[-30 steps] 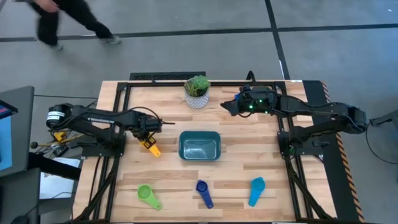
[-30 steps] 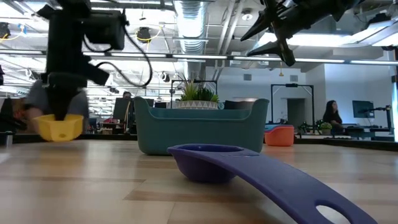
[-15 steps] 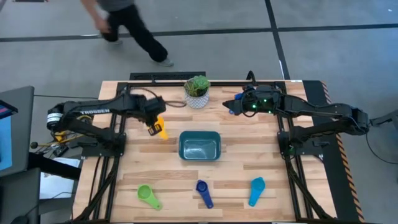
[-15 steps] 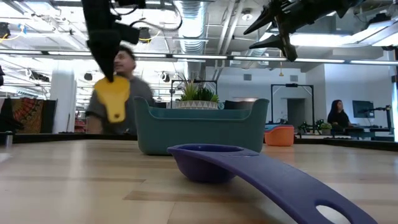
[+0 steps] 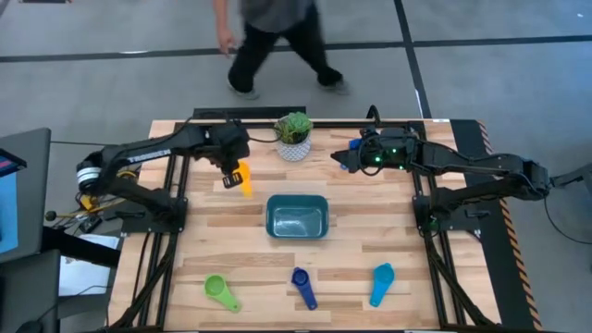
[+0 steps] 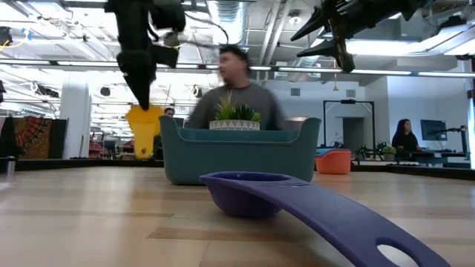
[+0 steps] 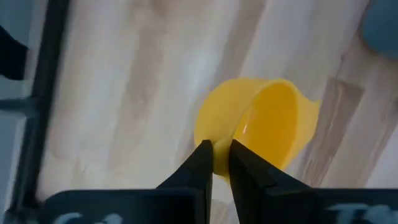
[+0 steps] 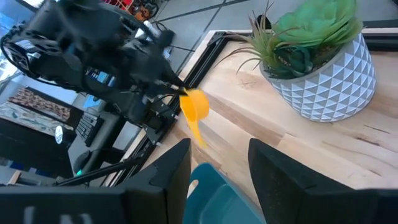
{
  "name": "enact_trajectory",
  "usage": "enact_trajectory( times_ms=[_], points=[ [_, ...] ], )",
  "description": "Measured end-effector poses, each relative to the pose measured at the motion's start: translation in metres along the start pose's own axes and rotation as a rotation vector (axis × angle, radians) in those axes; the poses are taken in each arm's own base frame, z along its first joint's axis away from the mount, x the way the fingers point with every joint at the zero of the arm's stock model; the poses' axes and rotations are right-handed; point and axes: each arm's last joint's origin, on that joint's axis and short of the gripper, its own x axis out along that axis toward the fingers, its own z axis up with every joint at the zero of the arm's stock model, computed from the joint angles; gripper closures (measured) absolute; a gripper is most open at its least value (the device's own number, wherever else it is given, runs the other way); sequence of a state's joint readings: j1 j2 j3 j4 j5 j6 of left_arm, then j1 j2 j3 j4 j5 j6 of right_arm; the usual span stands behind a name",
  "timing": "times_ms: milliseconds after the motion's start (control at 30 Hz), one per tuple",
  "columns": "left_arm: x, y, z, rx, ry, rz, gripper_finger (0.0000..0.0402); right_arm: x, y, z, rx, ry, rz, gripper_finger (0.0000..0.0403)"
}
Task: Nest measuring cups in basket
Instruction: Stack the yellow measuring cup on top of the blue measuring cup
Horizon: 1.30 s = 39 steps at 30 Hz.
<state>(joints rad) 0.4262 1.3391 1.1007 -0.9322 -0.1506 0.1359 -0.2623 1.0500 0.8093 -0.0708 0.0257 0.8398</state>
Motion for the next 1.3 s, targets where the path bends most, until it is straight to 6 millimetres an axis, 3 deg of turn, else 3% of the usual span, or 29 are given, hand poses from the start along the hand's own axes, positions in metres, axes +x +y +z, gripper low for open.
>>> enact_trajectory(
  times_ms=[333, 500, 867, 1300],
  points=[
    [0.090, -0.014, 0.008, 0.210, 0.269, -0.228, 0.0373, 0.000, 0.000, 0.000, 0.009, -0.003, -0.004, 0.0221],
    [0.117, -0.019, 0.005, 0.236, 0.362, -0.261, 0.0363, 0.000, -0.001, 0.000, 0.025, -0.002, -0.006, 0.0222],
    [0.112, -0.015, 0.011, 0.114, 0.351, -0.172, 0.0344, 0.000, -0.004, 0.004, 0.033, -0.028, -0.032, 0.0222],
    [0.087, -0.010, 0.010, -0.143, 0.319, -0.094, 0.0245, 0.000, -0.006, 0.006, 0.036, -0.019, -0.027, 0.0222]
  ],
)
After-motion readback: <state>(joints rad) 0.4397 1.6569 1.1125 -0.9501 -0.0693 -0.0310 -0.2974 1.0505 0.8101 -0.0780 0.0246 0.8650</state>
